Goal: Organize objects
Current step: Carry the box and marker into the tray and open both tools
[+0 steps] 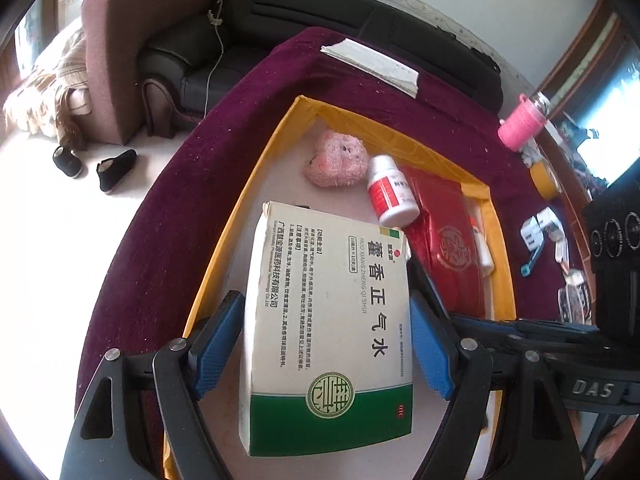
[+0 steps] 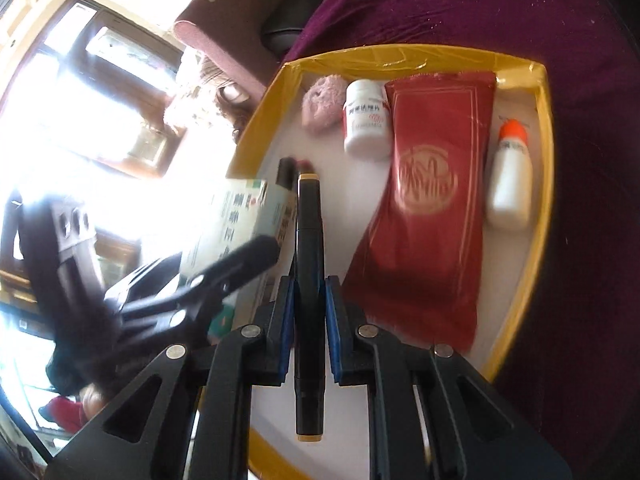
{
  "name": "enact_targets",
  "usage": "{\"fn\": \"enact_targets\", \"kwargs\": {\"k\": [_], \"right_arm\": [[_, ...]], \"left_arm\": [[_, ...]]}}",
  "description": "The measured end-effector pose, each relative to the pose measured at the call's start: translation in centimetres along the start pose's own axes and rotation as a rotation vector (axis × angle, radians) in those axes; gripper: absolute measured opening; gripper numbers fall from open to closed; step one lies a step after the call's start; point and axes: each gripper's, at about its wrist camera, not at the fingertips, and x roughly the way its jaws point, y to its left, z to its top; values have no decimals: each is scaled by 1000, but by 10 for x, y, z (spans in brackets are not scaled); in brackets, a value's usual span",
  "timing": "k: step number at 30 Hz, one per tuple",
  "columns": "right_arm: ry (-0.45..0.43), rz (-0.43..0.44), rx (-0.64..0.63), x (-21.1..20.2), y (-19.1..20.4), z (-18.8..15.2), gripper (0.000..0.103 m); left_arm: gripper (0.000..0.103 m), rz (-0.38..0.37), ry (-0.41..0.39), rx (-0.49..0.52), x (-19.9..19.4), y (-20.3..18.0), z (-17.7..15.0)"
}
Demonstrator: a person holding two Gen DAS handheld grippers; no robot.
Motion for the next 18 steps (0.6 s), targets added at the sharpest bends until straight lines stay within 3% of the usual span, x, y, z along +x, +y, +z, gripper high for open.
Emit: {"fn": "enact_targets", "kwargs": {"k": [7, 13, 18], "right_arm": [[-47, -25, 18, 7, -8, 19, 13], [-41, 47, 95, 19, -23, 19, 14], [-70, 54, 80, 7, -22, 19, 21]], "left_arm": [[77, -56, -81, -94, -5, 12, 2], [78, -106, -123, -137, -8, 15, 3], [78, -235, -140, -229, -13, 29, 7]]}}
